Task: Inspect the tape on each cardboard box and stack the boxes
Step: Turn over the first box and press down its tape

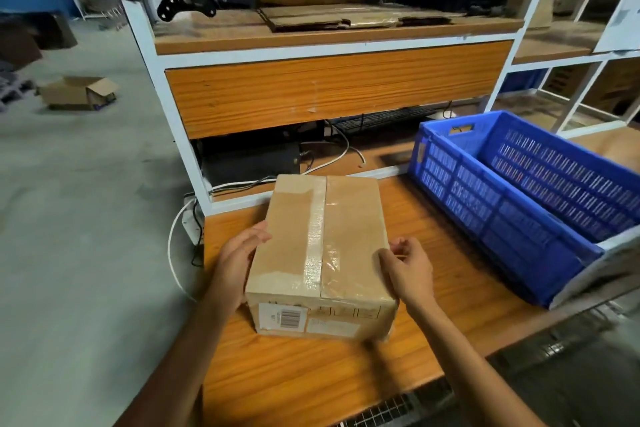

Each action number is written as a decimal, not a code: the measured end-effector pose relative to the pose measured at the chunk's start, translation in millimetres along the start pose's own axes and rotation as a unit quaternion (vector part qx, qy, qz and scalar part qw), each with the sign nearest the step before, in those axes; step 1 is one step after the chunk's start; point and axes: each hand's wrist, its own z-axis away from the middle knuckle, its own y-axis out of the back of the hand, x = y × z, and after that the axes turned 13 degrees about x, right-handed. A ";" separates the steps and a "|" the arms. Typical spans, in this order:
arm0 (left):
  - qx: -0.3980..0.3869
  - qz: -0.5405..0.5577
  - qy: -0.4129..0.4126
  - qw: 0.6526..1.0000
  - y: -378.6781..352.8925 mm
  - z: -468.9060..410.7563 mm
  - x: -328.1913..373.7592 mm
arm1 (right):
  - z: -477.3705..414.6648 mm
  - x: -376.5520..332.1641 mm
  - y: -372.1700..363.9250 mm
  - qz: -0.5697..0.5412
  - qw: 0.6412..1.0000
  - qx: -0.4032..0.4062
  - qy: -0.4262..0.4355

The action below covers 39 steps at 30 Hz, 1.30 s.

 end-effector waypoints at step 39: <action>-0.320 -0.690 -0.196 0.619 -50.5 -40.3 45.4 | -29.0 -86.9 -40.0 0.529 0.676 -0.388 0.334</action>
